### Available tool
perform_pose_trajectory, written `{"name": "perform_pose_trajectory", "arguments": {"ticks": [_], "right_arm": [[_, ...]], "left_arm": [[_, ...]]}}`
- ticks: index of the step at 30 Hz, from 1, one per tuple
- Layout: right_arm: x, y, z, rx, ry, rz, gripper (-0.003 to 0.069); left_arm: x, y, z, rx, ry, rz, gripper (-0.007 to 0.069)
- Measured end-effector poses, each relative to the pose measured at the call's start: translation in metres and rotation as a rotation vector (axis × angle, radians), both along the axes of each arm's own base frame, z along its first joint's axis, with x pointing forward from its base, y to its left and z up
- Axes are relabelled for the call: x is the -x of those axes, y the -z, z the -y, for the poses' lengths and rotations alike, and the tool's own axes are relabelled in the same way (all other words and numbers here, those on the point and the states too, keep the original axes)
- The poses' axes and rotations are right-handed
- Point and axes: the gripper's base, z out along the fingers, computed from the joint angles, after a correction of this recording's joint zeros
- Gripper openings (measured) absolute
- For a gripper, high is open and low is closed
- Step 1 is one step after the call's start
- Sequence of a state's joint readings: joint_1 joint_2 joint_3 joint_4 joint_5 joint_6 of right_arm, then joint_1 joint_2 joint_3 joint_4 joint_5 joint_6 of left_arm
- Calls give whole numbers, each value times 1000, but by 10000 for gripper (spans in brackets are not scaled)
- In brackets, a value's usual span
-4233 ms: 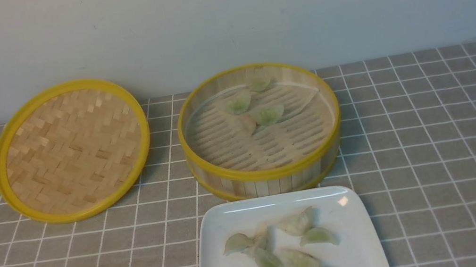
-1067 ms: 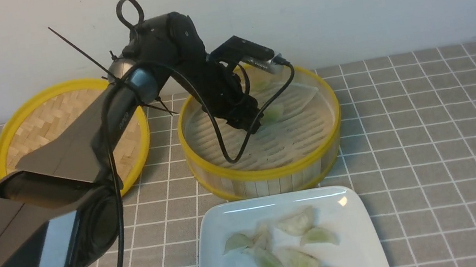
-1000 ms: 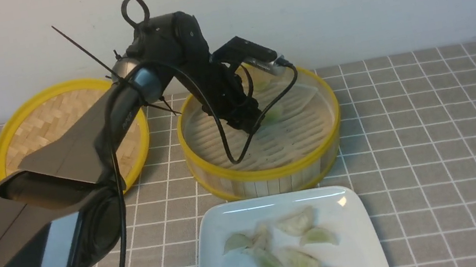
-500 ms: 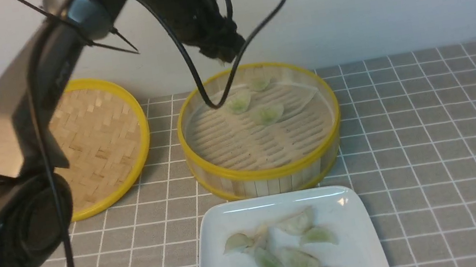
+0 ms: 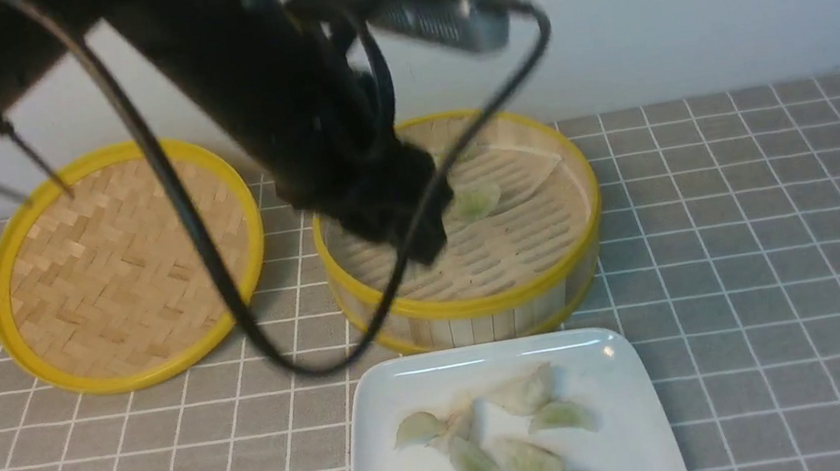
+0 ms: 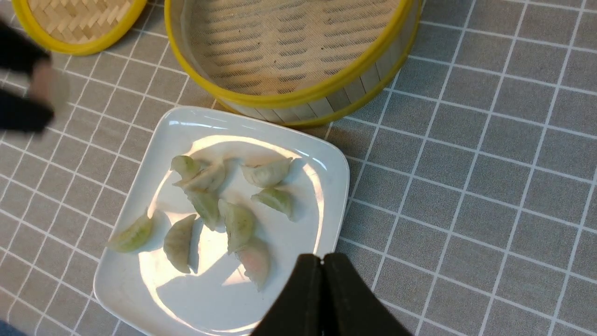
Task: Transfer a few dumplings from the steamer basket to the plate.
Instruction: Use the left arm to put the dumpling into the plate, then use the right arm to grab a dumpling from inside the steamer
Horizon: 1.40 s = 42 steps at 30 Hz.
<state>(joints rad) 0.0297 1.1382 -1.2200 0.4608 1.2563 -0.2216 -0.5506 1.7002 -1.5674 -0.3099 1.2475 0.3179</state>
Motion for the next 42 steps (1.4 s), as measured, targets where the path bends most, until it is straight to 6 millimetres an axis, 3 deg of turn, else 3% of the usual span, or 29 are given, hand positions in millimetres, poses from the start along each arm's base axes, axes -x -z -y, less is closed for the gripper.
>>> {"name": "perform_pose_trajectory", "arguments": {"ticks": [1, 2, 3, 5, 9, 15, 18, 20, 22, 25, 26, 28, 30, 31, 33, 35, 37, 38, 39, 42], "right_arm": [[0, 0, 0, 0, 0, 0, -12], [0, 0, 0, 2, -3, 1, -12], [0, 0, 0, 2, -4, 2, -12], [0, 0, 0, 6, -11, 6, -12], [0, 0, -1, 5, -18, 9, -12], [0, 0, -1, 5, -20, 11, -12], [-1, -1, 0, 7, -19, 23, -12], [-2, -2, 0, 8, -15, 42, -12], [-7, -4, 0, 2, 4, 93, -10], [-20, -8, -1, -25, 9, 128, -10], [-21, -10, -2, -24, 5, 135, -10], [-42, -10, -7, -8, -54, 137, -9], [-65, -9, -16, 4, -104, 121, -8], [-67, -9, -18, 4, -108, 120, -8], [-91, -7, -31, 6, -144, 97, -8], [-126, 7, -45, 12, -158, 41, -7], [-148, 18, -54, 29, -163, 16, -5], [-150, 19, -55, 31, -163, 14, -4], [-172, 29, -64, 45, -172, 0, 0], [-205, 61, -81, 68, -195, -54, 23]], "left_arm": [[1, 4, 0, -6, 1, -14, 320], [18, 27, 2, -36, 33, -85, 320], [20, 29, 4, -37, 40, -86, 320], [37, 62, 8, -74, 64, -144, 320], [46, 98, 11, -124, 73, -201, 320], [33, 122, 17, -129, 24, -180, 320], [31, 124, 18, -127, -11, -172, 328], [31, 124, 18, -131, -18, -171, 349], [29, 123, 18, -136, -28, -164, 422], [25, 115, 20, -133, -34, -152, 489], [25, 114, 20, -135, -33, -156, 490], [23, 96, 21, -134, -28, -137, 465], [22, 76, 19, -132, -39, -88, 388], [21, 72, 19, -133, -40, -76, 367], [24, 41, 10, -126, -79, 16, 218], [33, 11, -5, -121, -126, 103, 74], [44, -13, -19, -113, -174, 163, 23], [44, -13, -19, -116, -174, 166, 20], [59, -35, -34, -99, -221, 207, 4], [84, -65, -57, -66, -266, 265, -5]]}}
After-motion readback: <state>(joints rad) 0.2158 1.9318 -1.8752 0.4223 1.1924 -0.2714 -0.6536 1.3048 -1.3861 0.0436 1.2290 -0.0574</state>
